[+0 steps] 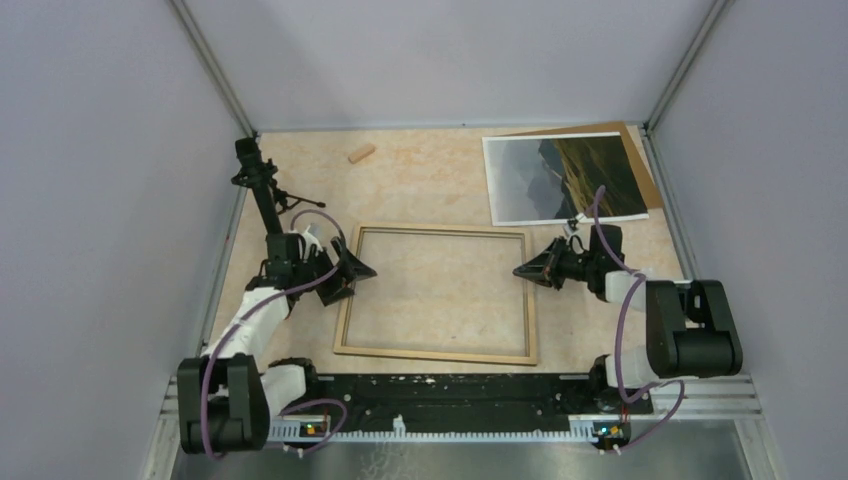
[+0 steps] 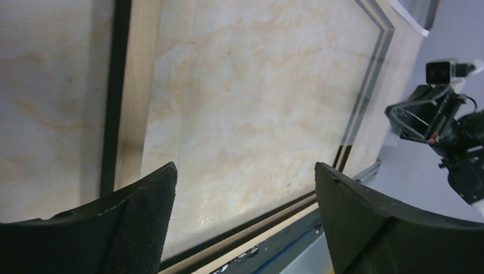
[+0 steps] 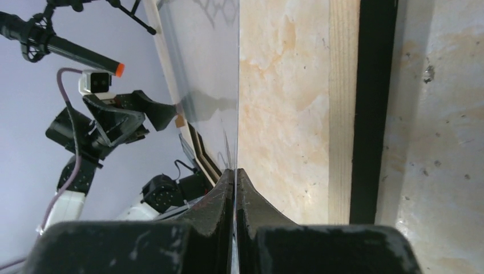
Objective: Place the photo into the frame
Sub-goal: Place the photo frame item in the photo frame.
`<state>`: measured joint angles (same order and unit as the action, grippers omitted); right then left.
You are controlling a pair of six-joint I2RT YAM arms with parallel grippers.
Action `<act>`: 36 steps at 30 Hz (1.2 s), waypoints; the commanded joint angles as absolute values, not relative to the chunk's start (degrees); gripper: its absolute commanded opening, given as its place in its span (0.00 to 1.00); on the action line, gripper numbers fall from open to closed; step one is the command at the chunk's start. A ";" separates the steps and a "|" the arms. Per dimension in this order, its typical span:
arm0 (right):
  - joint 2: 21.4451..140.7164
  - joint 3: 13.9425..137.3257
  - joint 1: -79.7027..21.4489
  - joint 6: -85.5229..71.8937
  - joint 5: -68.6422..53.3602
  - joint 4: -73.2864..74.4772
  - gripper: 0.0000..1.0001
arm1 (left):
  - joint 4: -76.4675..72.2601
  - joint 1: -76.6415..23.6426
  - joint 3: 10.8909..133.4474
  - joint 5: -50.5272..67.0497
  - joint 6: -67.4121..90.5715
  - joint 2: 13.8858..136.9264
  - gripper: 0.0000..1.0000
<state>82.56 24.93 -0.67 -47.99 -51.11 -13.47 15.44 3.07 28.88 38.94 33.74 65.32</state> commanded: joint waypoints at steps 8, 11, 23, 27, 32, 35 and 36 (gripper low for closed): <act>78.23 20.39 -1.81 -53.69 -53.20 -15.71 0.00 | 26.29 3.34 30.54 20.27 38.62 56.14 0.98; 77.76 19.13 -1.89 -55.53 -54.38 -17.04 0.00 | 28.01 3.35 32.81 16.41 37.40 55.59 0.98; 74.72 19.36 -2.62 -53.00 -57.59 -10.87 0.00 | 25.27 3.25 44.43 18.65 26.06 56.10 0.98; 72.85 20.22 -2.66 -49.68 -58.95 -6.45 0.00 | 23.62 3.25 44.62 20.47 25.31 56.83 0.98; 68.52 20.43 -2.72 -47.81 -61.59 -1.52 0.00 | 22.56 3.25 44.44 22.08 24.72 57.20 0.98; 66.82 20.14 -2.72 -47.96 -63.63 -0.85 0.00 | 22.11 3.25 44.51 22.66 24.61 57.39 0.98; 66.60 20.17 -2.72 -47.77 -64.37 -0.63 0.00 | 21.75 3.25 44.38 23.00 24.68 57.47 0.98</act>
<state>68.97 18.79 -1.87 -49.43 -59.66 -2.72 25.17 3.07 43.13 20.97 25.93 56.97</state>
